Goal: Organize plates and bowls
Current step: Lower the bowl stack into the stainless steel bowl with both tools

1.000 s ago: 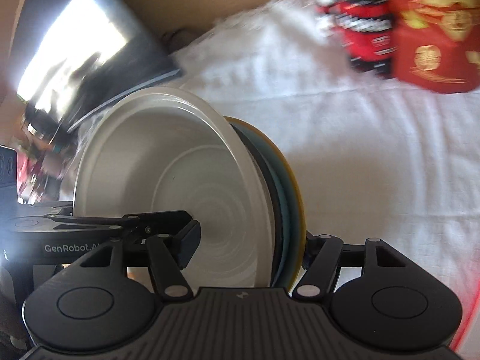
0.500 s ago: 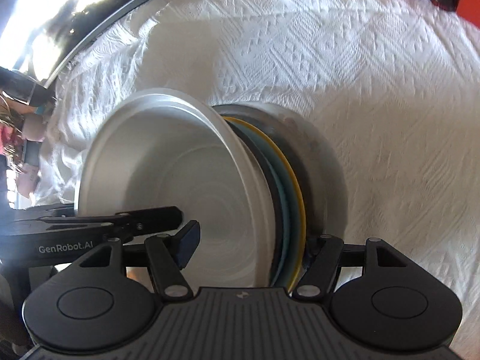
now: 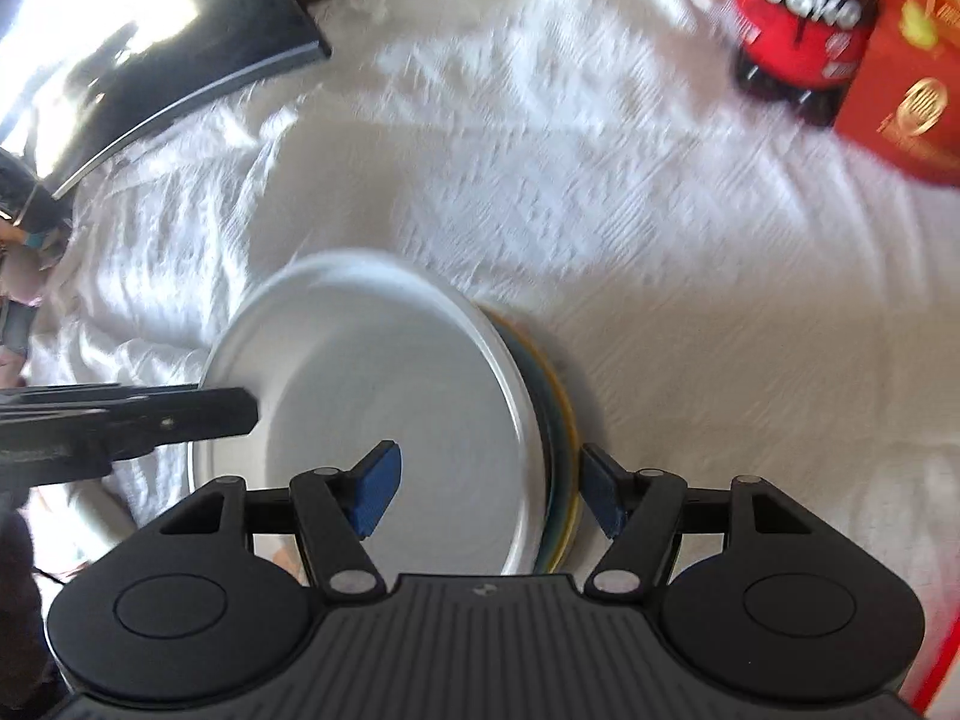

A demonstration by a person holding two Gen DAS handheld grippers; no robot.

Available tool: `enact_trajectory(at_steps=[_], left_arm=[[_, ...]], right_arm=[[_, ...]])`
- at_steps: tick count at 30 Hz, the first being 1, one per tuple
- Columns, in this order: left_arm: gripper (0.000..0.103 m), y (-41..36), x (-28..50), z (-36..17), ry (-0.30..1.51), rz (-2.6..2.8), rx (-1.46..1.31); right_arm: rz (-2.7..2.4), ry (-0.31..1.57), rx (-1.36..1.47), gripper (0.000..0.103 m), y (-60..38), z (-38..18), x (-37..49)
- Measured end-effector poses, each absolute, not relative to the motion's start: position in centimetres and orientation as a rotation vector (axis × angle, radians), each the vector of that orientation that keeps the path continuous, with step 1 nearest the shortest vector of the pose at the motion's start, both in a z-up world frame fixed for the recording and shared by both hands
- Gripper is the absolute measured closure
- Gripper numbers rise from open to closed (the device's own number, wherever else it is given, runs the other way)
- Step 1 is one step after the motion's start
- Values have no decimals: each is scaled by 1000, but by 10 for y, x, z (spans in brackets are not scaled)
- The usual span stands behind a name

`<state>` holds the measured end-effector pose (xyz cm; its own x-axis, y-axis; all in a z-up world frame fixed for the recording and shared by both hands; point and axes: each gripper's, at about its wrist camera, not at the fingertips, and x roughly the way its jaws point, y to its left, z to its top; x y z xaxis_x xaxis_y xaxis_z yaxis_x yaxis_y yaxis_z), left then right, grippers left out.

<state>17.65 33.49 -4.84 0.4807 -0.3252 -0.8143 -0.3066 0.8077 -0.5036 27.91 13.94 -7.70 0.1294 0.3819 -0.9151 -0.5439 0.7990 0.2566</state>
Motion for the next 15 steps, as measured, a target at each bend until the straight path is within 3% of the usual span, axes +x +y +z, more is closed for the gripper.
enact_trajectory(at_steps=[7, 15], left_arm=[[79, 344, 184, -56, 1096, 33, -711], [81, 352, 173, -54, 1068, 30, -800]], right_arm=[[726, 1138, -107, 36, 140, -49, 261], [671, 1051, -59, 36, 132, -55, 254]])
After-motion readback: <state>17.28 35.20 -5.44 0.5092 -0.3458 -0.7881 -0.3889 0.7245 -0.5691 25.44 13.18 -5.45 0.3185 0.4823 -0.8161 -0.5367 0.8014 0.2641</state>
